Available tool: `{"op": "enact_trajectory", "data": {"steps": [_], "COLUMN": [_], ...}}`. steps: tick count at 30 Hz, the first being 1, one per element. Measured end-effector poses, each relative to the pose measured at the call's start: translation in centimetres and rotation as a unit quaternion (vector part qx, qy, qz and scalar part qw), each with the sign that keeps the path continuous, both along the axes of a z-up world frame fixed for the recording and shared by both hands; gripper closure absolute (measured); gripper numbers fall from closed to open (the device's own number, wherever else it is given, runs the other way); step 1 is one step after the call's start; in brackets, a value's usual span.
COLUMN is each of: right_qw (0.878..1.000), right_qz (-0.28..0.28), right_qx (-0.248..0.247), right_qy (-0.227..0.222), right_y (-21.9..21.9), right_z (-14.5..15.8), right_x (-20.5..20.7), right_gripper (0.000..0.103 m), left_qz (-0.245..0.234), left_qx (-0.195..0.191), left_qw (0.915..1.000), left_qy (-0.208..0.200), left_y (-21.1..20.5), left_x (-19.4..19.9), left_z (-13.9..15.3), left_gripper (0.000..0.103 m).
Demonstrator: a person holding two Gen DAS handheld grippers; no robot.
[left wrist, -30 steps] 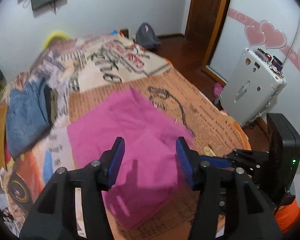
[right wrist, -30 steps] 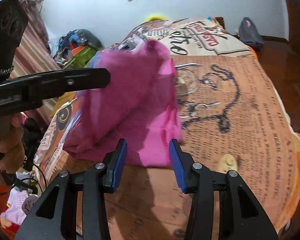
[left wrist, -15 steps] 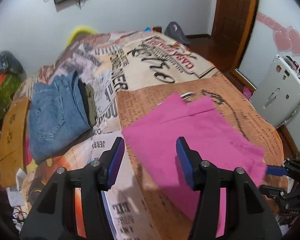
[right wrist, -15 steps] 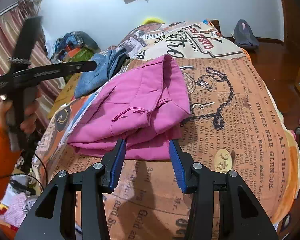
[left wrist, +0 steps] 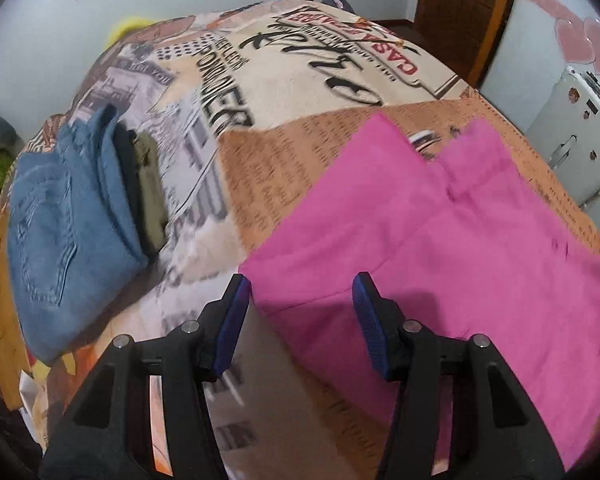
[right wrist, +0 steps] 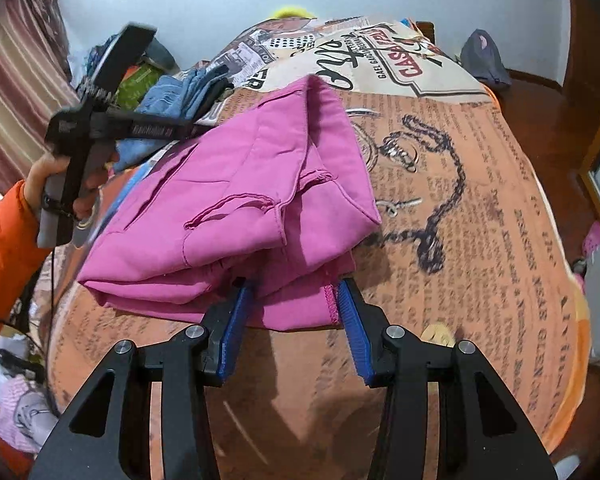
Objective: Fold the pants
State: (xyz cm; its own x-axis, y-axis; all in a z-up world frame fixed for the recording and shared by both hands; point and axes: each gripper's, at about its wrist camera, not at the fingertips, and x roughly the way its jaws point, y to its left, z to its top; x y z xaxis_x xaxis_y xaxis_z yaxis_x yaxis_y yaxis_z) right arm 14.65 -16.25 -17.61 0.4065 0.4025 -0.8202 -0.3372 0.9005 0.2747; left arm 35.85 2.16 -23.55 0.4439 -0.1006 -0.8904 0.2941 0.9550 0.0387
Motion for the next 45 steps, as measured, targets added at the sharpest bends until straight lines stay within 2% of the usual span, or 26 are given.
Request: {"op": "enact_trajectory", "data": {"steps": [6, 11, 17, 22, 28, 32, 37, 41, 45], "right_qw": [0.999, 0.997, 0.997, 0.996, 0.997, 0.996, 0.997, 0.997, 0.998], "right_qz": [0.016, 0.044, 0.05, 0.053, 0.033, 0.022, 0.024, 0.051, 0.058], "right_qx": [-0.029, -0.061, -0.064, -0.071, -0.069, -0.063, -0.035, -0.031, -0.027], "right_qy": [-0.001, -0.015, -0.013, -0.017, -0.031, -0.058, -0.069, -0.039, -0.029], "right_y": [0.0, 0.8, 1.1, 1.9, 1.0, 0.5, 1.5, 3.6, 4.6], "right_z": [-0.7, -1.4, -2.4, -3.1, -1.6, 0.7, 2.0, 0.6, -0.7], "right_x": [3.1, 5.9, 10.0, 11.7, 11.8, 11.1, 11.2, 11.8, 12.0], "right_gripper": [0.061, 0.061, 0.061, 0.061, 0.061, 0.061, 0.061, 0.061, 0.074], "left_qz": [0.021, 0.05, 0.062, 0.09, 0.104, 0.111, 0.104, 0.093, 0.099], "left_qx": [-0.003, -0.016, -0.003, -0.017, -0.011, -0.032, -0.073, -0.068, -0.086], "left_qw": [0.9997, 0.9986, 0.9979, 0.9958, 0.9925, 0.99, 0.9904, 0.9929, 0.9913], "left_qy": [-0.009, 0.001, -0.015, -0.01, -0.063, -0.081, -0.056, -0.03, -0.011], "left_y": [2.9, 4.4, 4.4, 5.3, 6.6, 7.3, 6.7, 6.0, 6.7], "left_x": [-2.7, -4.9, -9.1, -10.2, -9.8, -7.7, -5.6, -5.0, -4.6], "left_z": [0.3, 0.7, 1.0, 1.7, 5.0, 6.2, 4.5, 2.2, 0.5], "left_gripper": [0.049, 0.049, 0.049, 0.049, 0.049, 0.049, 0.049, 0.05, 0.049]}}
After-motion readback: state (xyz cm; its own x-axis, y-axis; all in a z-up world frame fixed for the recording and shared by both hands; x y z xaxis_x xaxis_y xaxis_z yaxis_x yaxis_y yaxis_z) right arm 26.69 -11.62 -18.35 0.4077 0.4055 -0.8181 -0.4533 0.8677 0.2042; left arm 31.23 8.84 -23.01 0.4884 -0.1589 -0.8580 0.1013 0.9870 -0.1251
